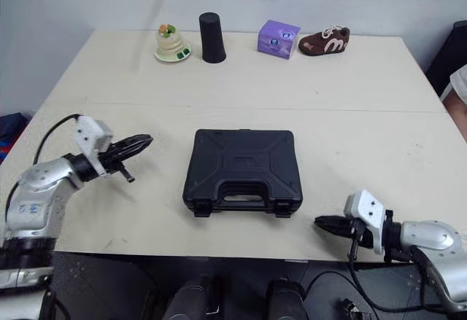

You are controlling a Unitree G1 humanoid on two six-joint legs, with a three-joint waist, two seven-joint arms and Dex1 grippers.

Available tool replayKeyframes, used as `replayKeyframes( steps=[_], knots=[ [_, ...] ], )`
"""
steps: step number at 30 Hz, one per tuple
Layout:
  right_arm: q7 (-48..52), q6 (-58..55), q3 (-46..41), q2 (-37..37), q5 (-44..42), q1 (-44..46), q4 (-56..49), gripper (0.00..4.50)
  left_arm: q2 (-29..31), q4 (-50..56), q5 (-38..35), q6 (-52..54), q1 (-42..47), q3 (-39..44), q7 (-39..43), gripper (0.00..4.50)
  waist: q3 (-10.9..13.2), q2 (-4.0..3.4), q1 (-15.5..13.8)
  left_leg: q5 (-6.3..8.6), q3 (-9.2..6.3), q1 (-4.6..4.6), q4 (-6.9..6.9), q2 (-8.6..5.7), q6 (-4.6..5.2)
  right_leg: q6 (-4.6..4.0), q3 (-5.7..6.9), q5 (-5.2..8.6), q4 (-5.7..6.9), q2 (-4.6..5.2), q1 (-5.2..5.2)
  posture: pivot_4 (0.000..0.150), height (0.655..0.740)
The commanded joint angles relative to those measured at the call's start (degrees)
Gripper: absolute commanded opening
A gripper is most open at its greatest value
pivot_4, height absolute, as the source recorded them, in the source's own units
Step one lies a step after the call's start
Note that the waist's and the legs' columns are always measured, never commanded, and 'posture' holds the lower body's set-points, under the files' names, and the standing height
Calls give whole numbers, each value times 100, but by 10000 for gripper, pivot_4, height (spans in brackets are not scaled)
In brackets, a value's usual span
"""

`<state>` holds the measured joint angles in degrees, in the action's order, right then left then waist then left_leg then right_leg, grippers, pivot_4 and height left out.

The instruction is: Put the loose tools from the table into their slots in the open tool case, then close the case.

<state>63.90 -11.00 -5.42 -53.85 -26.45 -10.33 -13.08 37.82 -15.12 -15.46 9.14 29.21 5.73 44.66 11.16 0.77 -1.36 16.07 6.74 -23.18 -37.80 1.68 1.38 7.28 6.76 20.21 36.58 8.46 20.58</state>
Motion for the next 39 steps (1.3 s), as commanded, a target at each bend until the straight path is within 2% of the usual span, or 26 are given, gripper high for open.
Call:
replayKeyframes(
  steps=[1, 4, 7, 10, 14, 16, 19, 22, 26, 31, 39],
  knots=[
    [146, -249, 209, 26, -121, -43, -592, 0, -226, -601, 382, -277, 613, -323, -19, 723, -1, 2, -1, 1, 0, 0, -8, 0, 2, 1, -1, -1, 0, 0, 0, 1500, 7340],
    [58, -207, 342, 191, 46, 33, -590, 0, -464, -1064, 567, -352, 1015, -513, -42, 723, -2, 4, 9, 5, 0, -1, -14, 0, 7, 3, -3, -2, 5, 1, -1, 1500, 7340],
    [-112, -156, 464, 439, 212, 252, -474, 0, -809, -1462, 589, 171, 1485, -651, -99, 723, 2, 11, 8, 5, 2, -3, -16, 1, 7, 4, -3, -2, 7, 0, 0, 1500, 7340],
    [-143, -96, 607, 569, 397, 427, -361, 0, -1046, -2266, 990, -205, 1910, -915, -211, 723, 3, 13, 1, 5, 3, -5, -25, 0, 7, 5, -3, -2, 15, -1, 1, 1500, 7340],
    [-14, -185, 731, 542, 445, 480, -353, 0, -1328, -3171, 1021, -561, 2357, -758, -415, 723, 5, 18, 1, 6, 1, -5, -25, 0, 9, 5, -3, -2, 16, -1, 1, 1500, 7340],
    [-59, -171, 794, 578, 521, 576, -333, 0, -1403, -3606, 1066, -541, 2496, -798, -313, 723, 5, 19, 10, 6, 1, -5, -25, 0, 9, 5, -2, -2, 16, -1, 1, 1500, 7340],
    [-101, -87, 822, 628, 637, 795, -150, 0, -1509, -4061, 998, -1056, 2535, -797, 291, 723, 3, 23, 36, 6, 4, -4, -26, 1, 9, 5, -2, -2, 17, -2, 1, 1500, 7340],
    [9, 63, 823, 565, 764, 872, 77, 0, -1565, -4156, 834, -1585, 2458, -733, 1102, 723, 3, 24, 22, 6, 3, -5, -27, 2, 8, 5, 0, -2, 19, -1, 3, 1500, 7340],
    [16, 215, 742, 550, 874, 1119, 359, 0, -1428, -4445, 1058, -1962, 2465, -738, 1236, 723, 2, 28, 1, 7, 1, -6, -34, -2, 11, 5, 0, -2, 17, 2, -1, 1500, 7340],
    [31, 640, 666, 489, 1095, 1519, 985, 0, -1299, -4408, 1000, -2236, 2295, -636, 1440, 723, 2, 31, 22, 8, 3, -6, -40, -2, 13, 8, -1, -4, 21, 5, 0, 1500, 7340],
    [-67, 1268, 659, 669, 1328, 1955, 1703, 0, -1192, -2976, 871, -2180, 1352, -633, 1724, 723, 2, 31, 34, 9, 2, -6, -41, -2, 14, 8, -1, -4, 25, 7, -2, 1500, 7340]
  ],
)
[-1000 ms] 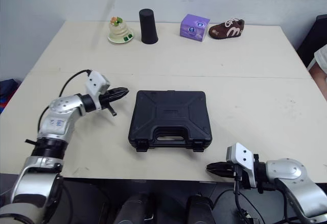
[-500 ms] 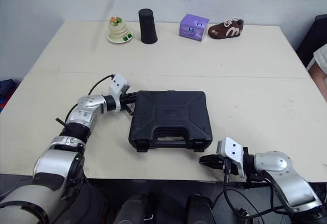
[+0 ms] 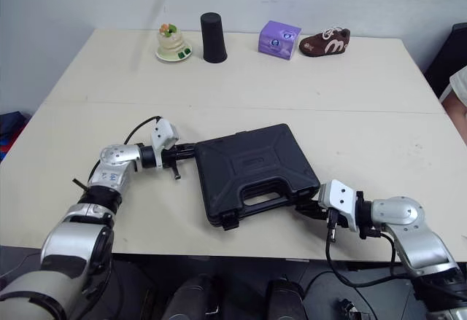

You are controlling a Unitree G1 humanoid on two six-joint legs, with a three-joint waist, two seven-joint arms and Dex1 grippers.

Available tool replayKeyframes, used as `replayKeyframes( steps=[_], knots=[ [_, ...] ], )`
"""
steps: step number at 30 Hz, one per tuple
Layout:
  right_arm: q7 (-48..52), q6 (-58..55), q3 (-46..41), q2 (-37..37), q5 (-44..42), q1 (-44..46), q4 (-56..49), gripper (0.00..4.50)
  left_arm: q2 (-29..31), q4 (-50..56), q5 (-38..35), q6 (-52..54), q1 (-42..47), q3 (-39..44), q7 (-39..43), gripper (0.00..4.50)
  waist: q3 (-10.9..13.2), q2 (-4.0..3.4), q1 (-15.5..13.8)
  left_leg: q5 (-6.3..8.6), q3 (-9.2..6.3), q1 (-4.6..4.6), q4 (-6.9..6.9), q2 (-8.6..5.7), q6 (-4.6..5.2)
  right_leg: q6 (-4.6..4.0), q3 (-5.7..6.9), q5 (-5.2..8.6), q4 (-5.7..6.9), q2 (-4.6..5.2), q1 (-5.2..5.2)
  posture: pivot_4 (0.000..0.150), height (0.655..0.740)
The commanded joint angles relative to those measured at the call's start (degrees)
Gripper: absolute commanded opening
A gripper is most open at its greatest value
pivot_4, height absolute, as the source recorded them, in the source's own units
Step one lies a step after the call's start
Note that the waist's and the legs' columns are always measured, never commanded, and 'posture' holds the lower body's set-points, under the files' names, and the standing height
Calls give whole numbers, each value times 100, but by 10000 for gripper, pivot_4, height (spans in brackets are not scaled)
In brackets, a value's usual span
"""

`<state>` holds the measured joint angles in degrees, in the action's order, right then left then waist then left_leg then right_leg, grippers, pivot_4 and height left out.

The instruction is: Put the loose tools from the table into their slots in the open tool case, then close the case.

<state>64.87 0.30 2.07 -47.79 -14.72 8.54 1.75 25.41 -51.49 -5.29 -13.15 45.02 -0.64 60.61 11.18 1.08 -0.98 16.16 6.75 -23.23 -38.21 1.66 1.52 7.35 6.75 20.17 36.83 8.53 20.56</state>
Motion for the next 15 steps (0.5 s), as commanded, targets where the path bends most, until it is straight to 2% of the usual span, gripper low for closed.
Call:
replayKeyframes(
  steps=[1, 11, 13, 15],
  knots=[
    [-210, 224, -87, 112, 195, 105, 275, 0, 88, 922, -204, 184, -378, 44, 125, 723, -2, 3, 0, 0, -2, 0, 0, 0, 0, 0, 1, 0, 1, 0, 0, 1500, 7340],
    [-581, 657, -90, 450, 405, 176, 558, 0, 535, 3029, -383, 1205, -1646, 259, -295, 723, -2, 3, 115, 0, -4, 3, 6, 3, -1, 0, -2, 0, 2, -1, -2, 1500, 7340],
    [-723, 654, -135, 475, 436, 135, 527, 0, 728, 3541, -446, 1470, -1914, 370, -351, 723, -2, 3, 126, 0, -4, 3, 5, 5, -1, 0, -3, 0, 2, -1, -2, 1500, 7340],
    [-869, 556, -227, 476, 412, 87, 447, 0, 1231, 4184, -389, 1746, -2074, 366, -115, 723, -2, 5, 132, 1, -4, 4, 7, 7, -2, 0, -5, 0, 1, -1, -2, 1500, 7340]
  ],
)
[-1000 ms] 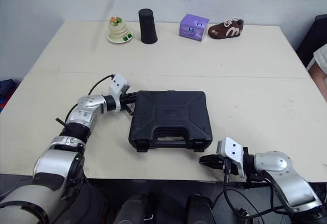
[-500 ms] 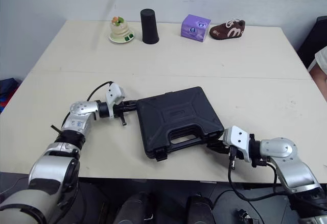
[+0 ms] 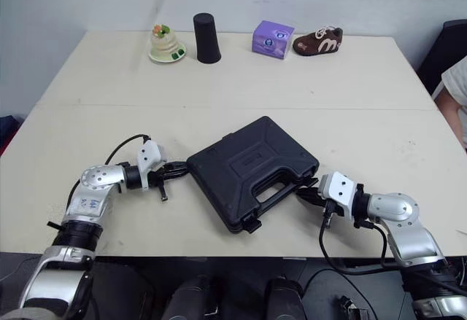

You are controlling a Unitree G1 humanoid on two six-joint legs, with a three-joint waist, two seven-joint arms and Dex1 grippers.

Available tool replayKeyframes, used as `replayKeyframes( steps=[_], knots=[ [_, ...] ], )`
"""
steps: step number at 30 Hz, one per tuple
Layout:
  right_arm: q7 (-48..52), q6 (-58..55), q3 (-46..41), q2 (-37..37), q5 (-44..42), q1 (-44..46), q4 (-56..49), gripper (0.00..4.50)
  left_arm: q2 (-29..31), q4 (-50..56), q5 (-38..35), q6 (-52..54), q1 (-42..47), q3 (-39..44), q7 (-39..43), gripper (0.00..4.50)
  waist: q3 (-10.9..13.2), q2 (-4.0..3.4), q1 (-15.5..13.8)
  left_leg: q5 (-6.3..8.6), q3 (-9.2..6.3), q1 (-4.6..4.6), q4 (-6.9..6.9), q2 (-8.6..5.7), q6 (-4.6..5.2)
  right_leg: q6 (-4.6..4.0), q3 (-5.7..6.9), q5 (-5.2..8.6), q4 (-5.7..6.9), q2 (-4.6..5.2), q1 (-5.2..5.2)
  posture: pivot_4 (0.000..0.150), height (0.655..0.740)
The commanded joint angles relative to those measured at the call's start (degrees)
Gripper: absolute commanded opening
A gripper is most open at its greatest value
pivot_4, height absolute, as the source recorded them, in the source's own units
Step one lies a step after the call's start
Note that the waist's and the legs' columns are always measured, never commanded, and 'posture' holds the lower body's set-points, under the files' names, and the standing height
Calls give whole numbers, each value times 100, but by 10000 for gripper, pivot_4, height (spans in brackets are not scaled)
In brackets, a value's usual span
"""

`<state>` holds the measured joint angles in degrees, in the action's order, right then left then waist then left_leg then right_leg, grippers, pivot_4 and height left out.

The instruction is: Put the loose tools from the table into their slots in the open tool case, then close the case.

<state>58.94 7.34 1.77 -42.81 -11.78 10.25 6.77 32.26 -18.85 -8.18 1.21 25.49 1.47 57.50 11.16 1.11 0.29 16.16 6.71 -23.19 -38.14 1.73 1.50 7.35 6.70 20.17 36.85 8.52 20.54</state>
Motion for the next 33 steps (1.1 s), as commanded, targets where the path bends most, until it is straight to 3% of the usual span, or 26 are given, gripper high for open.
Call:
replayKeyframes(
  steps=[1, 3, 6, 9, 13, 17, 21, 29, 33],
  knots=[
    [-298, -212, -237, -54, 93, -128, -105, 0, 813, 1217, -99, 474, -147, 123, 364, 723, 1, 2, 7, 0, 0, 0, 1, 3, -1, 0, 0, 0, 0, -2, 2, 1500, 7340],
    [-341, -301, -308, -112, 63, -216, -190, 0, 1155, 1694, -274, 902, -132, 93, 591, 723, 1, 2, 1, 0, 0, 0, 4, 4, -4, -1, -1, 1, 1, -2, 4, 1500, 7340],
    [-492, -590, -574, -113, -117, -546, -483, 0, 1108, 2413, -890, 1719, 406, -58, 750, 723, 1, -1, -99, 2, -7, 1, 5, -6, -2, -2, -4, 1, -3, 4, -5, 1500, 7340],
    [-622, -1031, -940, 90, -711, -932, -1086, 0, 533, 2790, -910, 2175, 1004, -846, 745, 723, 0, -1, -190, 6, -13, -2, -1, -13, 5, 0, -8, -1, -10, 5, -14, 1500, 7340],
    [-968, -1206, -1295, 370, -953, -1276, -1566, 0, -485, 2614, -1008, 2637, 1625, -1233, 348, 723, 0, -2, -157, 5, -12, -8, -2, -15, 6, 2, -5, -2, -13, -1, -15, 1500, 7340],
    [-1230, -1283, -1413, 533, -923, -1756, -1990, 0, -1575, 1543, -375, 2366, 2295, -2007, -149, 723, 0, -3, -149, -1, 3, 0, 8, -3, -4, 2, -7, -1, -14, -15, -5, 1500, 7340],
    [-1383, -1305, -1452, 652, -885, -1838, -2144, 0, -2681, 110, -171, 2026, 3009, -2012, -709, 723, 0, -3, -174, -7, 2, -2, 1, -7, 2, 2, -16, -1, -35, -14, -2, 1500, 7340],
    [-1502, -1348, -1404, 746, -805, -1895, -2195, 0, -3219, -2284, 864, 1028, 3847, -2660, -626, 723, -1, -4, -155, -6, 11, -2, 15, -5, 3, 0, -12, 0, -42, -11, 9, 1500, 7340],
    [-1529, -1299, -1413, 770, -787, -1885, -2155, 0, -3292, -2751, 1107, 1040, 3781, -2803, -587, 723, -8, -8, -168, -3, 7, 0, 5, -10, 7, 0, -10, -1, -44, -4, -2, 1500, 7340]
  ],
)
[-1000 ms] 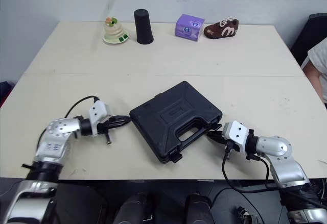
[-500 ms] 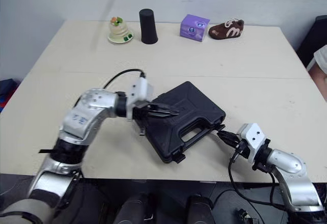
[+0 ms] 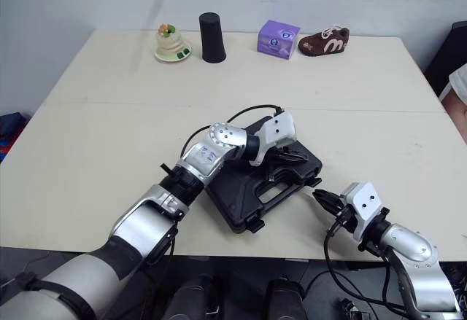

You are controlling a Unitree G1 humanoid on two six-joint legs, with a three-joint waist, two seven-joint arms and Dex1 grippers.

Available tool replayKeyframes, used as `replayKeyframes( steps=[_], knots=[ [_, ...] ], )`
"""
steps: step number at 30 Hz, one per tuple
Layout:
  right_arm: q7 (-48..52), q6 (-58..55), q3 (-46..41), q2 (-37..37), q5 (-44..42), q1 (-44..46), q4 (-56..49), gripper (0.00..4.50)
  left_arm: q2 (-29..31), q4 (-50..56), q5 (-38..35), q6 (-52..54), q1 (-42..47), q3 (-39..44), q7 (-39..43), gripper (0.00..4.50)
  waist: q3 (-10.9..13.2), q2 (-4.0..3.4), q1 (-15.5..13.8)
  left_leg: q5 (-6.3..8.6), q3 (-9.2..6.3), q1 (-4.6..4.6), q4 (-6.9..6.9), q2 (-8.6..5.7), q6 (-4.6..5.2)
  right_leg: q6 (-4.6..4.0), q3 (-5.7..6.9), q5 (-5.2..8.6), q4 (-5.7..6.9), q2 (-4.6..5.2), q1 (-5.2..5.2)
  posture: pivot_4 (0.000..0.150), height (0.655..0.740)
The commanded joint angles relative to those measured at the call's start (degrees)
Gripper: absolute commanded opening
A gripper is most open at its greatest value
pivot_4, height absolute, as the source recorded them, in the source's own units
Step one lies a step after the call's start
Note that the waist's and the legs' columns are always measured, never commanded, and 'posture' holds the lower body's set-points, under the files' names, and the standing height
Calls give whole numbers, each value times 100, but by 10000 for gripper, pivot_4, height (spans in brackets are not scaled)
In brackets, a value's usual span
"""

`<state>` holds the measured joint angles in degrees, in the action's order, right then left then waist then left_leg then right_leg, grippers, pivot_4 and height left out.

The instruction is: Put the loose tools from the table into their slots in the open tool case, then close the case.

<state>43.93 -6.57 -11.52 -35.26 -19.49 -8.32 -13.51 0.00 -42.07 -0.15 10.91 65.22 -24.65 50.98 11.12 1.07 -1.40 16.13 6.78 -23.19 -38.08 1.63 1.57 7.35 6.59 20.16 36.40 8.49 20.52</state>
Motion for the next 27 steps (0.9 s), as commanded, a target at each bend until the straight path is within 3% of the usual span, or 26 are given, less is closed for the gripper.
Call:
replayKeyframes(
  steps=[1, 10, 14, 27],
  knots=[
    [-18, 95, -83, 7, -11, -13, -110, 0, -76, -500, 345, 58, -210, -202, 72, 723, -5, -2, 1, 3, 0, 3, -1, -1, 5, 0, -1, 0, 0, 3, -4, 1500, 7340],
    [88, 171, -38, -22, 0, 357, 127, 0, 61, -1138, 851, -356, -592, -409, -211, 723, -75, 37, 14, 6, -16, 19, -1, 6, 3, 0, 13, 0, -13, 1, -31, 1500, 7340],
    [238, 180, 21, -39, -25, 518, 163, 0, 28, -1368, 960, -502, -570, -326, -421, 723, -92, 36, 15, 50, -26, 89, 6, 18, 1, -1, 25, 1, -51, 0, -117, 1500, 7340],
    [276, 3, 368, 133, 77, 1162, 351, 0, 96, -1247, 951, -267, -765, -351, -150, 723, -175, 54, 173, 62, -23, 95, 6, 32, 2, -2, 19, 1, -55, 8, -119, 1500, 7340]
  ],
)
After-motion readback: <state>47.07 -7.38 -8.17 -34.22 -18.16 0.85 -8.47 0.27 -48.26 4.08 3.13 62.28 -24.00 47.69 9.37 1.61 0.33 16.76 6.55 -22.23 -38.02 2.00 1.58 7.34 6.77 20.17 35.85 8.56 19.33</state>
